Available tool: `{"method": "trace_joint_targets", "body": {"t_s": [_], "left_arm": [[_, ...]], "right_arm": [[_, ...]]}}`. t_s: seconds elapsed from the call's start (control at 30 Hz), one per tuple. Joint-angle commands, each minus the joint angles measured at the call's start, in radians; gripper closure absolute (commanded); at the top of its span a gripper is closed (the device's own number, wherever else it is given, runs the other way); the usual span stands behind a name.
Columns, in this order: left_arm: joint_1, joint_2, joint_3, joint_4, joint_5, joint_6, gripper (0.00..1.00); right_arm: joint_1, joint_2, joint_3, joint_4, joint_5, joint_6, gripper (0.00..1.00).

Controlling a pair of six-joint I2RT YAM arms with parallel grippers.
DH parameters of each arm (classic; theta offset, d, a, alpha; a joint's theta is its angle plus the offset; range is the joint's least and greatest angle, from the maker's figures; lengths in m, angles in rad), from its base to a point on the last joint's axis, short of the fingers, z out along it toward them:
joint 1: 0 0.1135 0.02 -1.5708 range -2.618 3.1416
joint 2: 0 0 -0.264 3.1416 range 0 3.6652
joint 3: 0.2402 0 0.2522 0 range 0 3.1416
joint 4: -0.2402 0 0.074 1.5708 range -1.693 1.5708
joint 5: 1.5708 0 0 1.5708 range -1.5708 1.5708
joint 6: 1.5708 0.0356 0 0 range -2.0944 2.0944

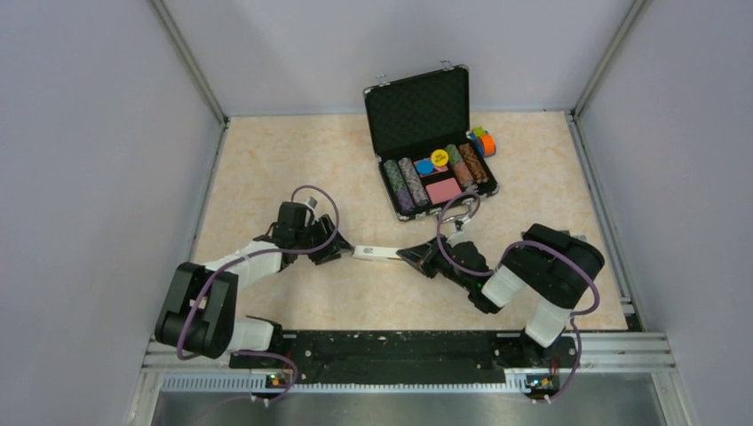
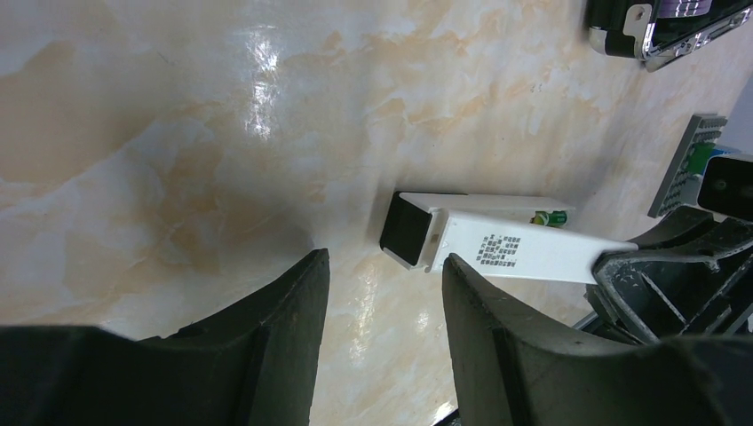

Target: Load the batteries into the remote control

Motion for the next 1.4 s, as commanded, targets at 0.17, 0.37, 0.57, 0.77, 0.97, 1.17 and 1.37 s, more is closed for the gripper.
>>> {"method": "trace_joint_targets", "body": {"t_s": [0.17, 0.37, 0.57, 0.77, 0.97, 1.17, 1.37], "left_arm": [[-0.004, 0.017, 0.018, 0.047, 0.022, 0.006, 0.45], [-0.004, 0.017, 0.021, 0.05, 0.026, 0.006, 0.45], [-0.004, 0.018, 0.022, 0.056, 0.038, 0.01, 0.45], [-0.006, 0.035, 0.032, 0.06, 0.067, 0.024, 0.45], [-0.019, 0.09, 0.067, 0.03, 0.062, 0.037, 0.44], [-0.045, 0.137, 0.098, 0.029, 0.041, 0.04, 0.45], [-0.074, 0.142, 0.101, -0.061, -0.011, 0.086, 0.51]], "right_arm": [[-0.009, -0.053, 0.05, -0.155, -0.001, -0.084, 1.0], [-0.011, -0.091, 0.07, -0.261, 0.001, -0.12, 1.0], [-0.012, -0.113, 0.095, -0.354, 0.015, -0.149, 1.0], [-0.012, -0.142, 0.118, -0.449, 0.032, -0.18, 1.0], [-0.012, -0.158, 0.146, -0.539, 0.036, -0.197, 1.0], [-0.01, -0.17, 0.161, -0.595, 0.034, -0.2, 1.0], [-0.011, -0.179, 0.18, -0.649, 0.028, -0.193, 1.0]]}}
